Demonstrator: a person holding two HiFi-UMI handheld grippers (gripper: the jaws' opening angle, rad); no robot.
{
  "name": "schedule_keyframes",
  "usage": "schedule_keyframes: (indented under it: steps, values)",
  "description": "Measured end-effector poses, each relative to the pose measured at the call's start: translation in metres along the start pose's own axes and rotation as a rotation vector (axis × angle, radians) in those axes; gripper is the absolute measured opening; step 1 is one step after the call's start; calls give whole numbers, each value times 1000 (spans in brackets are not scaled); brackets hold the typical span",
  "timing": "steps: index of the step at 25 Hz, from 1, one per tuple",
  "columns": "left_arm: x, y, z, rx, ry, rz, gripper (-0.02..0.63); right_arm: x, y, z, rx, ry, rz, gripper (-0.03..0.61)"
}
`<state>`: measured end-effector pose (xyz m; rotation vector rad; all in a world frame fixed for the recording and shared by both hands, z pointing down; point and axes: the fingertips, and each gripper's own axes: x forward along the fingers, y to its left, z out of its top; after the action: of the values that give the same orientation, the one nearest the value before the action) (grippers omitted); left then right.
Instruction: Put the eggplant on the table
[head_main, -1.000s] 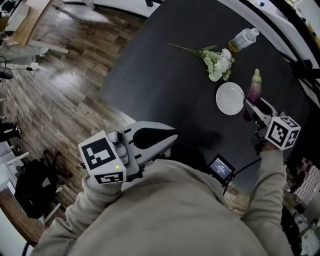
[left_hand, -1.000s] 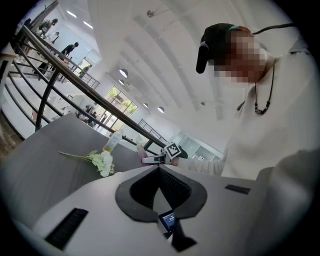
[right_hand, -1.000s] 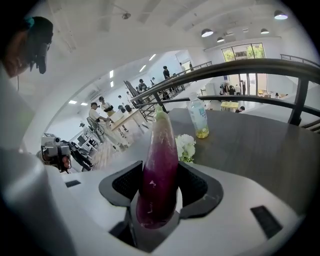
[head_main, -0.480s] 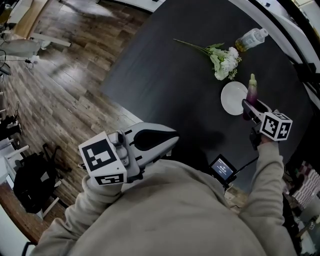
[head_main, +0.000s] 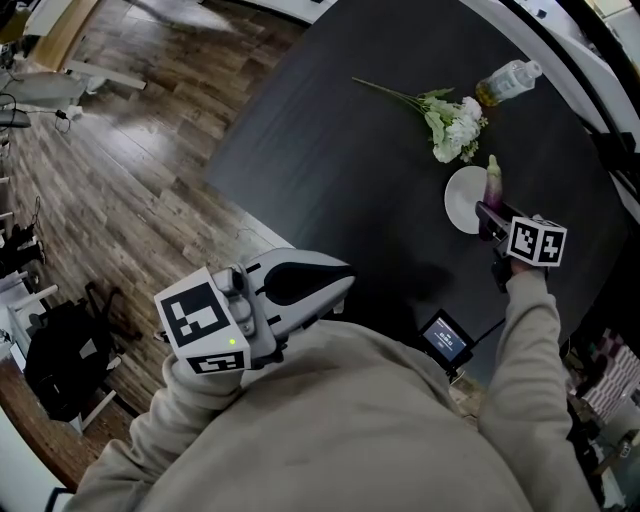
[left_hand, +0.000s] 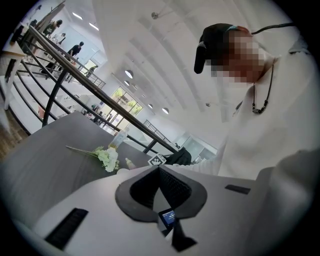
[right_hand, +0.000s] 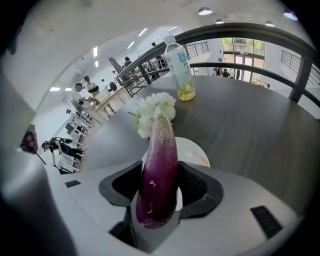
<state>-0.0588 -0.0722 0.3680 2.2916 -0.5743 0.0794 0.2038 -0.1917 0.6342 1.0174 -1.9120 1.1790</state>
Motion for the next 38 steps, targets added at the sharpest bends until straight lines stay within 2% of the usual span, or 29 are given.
schedule_keyframes:
  steps: [4, 10, 14, 23, 26, 31, 35, 38]
  values:
    - [0, -1, -1, -4, -3, 3, 6, 9, -8, -7, -19, 47, -49, 230]
    - [1, 3, -4, -5, -3, 13, 6, 29, -24, -20, -114, 143, -137, 230]
    - [0, 3, -4, -2, -2, 16, 6, 35, -27, -24, -134, 164, -165, 231]
    - [1, 3, -7, -3, 3, 15, 6, 41, -25, -21, -154, 149, -180, 235]
    - [-1, 2, -6, -1, 3, 19, 6, 39, -25, -21, -149, 133, -180, 276]
    - [-2, 3, -6, 27, 23, 11, 6, 31, -27, -11, -136, 102, -196, 290]
    - [0, -5, -3, 67, 50, -11, 6, 15, -23, -7, -84, 56, -184, 290]
    - [4, -13, 11, 82, 35, -47, 6, -5, -21, 0, -22, -3, -169, 288]
